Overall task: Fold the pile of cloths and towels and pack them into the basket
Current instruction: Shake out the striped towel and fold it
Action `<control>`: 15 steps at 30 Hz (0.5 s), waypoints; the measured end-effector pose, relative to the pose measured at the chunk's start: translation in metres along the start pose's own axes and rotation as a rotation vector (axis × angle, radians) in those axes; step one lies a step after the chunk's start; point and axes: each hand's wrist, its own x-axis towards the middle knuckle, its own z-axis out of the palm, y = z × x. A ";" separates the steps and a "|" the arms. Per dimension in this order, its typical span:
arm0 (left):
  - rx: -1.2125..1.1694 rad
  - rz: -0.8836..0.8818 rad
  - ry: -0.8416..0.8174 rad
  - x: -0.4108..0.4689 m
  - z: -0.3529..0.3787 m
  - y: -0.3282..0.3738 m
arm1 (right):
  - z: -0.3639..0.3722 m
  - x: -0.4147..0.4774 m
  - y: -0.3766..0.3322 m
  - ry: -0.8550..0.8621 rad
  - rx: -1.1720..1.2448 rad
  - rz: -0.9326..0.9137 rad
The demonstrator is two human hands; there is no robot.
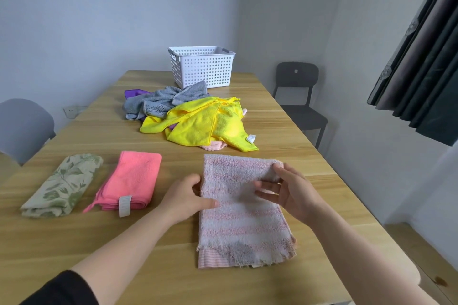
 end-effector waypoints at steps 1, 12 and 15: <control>-0.021 0.019 0.027 0.000 0.001 -0.001 | -0.001 0.000 0.001 -0.012 0.007 0.004; -0.631 -0.193 -0.113 -0.014 0.000 0.021 | -0.006 -0.008 -0.001 -0.086 -0.023 0.045; -0.763 -0.276 -0.146 -0.016 -0.004 0.023 | -0.005 -0.011 0.003 -0.085 -0.052 0.018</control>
